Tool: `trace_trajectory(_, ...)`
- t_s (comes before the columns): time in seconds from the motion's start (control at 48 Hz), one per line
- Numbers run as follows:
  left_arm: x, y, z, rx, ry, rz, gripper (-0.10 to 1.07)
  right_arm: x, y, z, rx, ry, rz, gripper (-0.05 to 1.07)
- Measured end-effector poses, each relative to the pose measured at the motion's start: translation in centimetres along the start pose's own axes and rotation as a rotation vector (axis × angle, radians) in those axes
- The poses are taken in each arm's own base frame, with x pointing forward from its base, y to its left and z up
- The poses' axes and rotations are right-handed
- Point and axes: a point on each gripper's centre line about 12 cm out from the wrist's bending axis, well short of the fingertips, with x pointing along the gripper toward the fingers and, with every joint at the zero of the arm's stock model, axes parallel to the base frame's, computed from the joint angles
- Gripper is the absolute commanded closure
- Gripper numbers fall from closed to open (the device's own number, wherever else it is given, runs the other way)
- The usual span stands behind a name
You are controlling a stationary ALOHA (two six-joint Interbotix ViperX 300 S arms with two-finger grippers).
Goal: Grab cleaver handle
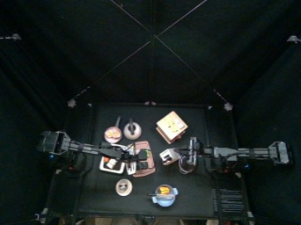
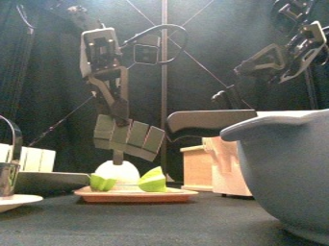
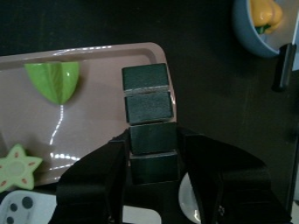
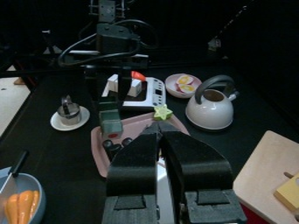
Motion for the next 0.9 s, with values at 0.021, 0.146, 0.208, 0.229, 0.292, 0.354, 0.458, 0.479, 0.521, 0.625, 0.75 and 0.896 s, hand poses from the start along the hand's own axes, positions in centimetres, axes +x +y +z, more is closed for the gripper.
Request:
trace_trajectory(0.021, -0.1, 0.1, 0.1, -0.017, 0.006, 0.007, 0.25, 0.0, 0.0, 0.0, 0.0, 0.0, 0.002, 1.01)
trace_trajectory(0.146, -0.7, 0.9, 0.4, -0.103, 0.049, 0.063, 0.25, 0.0, 0.1, 0.0, 0.0, 0.0, 0.003, 1.01)
trace_trajectory(0.208, -0.9, 1.3, 0.4, -0.136, 0.062, 0.098, 0.25, 0.0, 0.0, 0.1, 0.0, -0.003, 0.002, 1.01)
trace_trajectory(0.229, -0.9, 1.5, 0.4, -0.15, 0.065, 0.112, 0.25, 0.0, 0.1, 0.1, -0.002, -0.002, 0.003, 1.01)
trace_trajectory(0.292, -1.1, 2.0, 0.5, -0.19, 0.062, 0.159, 0.25, 0.0, 0.1, 0.1, -0.002, -0.002, 0.003, 1.01)
trace_trajectory(0.354, -1.1, 2.5, 0.5, -0.24, 0.047, 0.203, 0.25, -0.1, 0.1, 0.1, 0.0, -0.006, 0.003, 1.01)
trace_trajectory(0.458, -1.3, 3.1, 0.7, -0.342, 0.003, 0.268, 0.25, -0.1, 0.1, 0.1, 0.0, -0.003, 0.003, 1.01)
trace_trajectory(0.479, -1.3, 3.2, 0.7, -0.366, -0.009, 0.281, 0.25, -0.1, 0.0, 0.1, 0.001, -0.002, 0.001, 1.01)
trace_trajectory(0.521, -1.3, 3.4, 0.6, -0.406, -0.023, 0.3, 0.25, -0.1, 0.1, 0.1, -0.002, 0.0, 0.003, 1.01)
trace_trajectory(0.625, -1.0, 3.5, 0.0, -0.501, -0.054, 0.356, 0.25, -0.1, 0.1, 0.0, -0.002, 0.006, 0.003, 1.01)
trace_trajectory(0.75, -0.7, 3.2, -0.6, -0.62, -0.103, 0.406, 0.25, -0.1, 0.1, -0.2, -0.002, 0.023, 0.003, 1.01)
trace_trajectory(0.896, 0.0, 2.1, -0.9, -0.74, -0.164, 0.422, 0.25, -0.2, 0.1, -0.2, -0.003, 0.029, 0.003, 1.01)
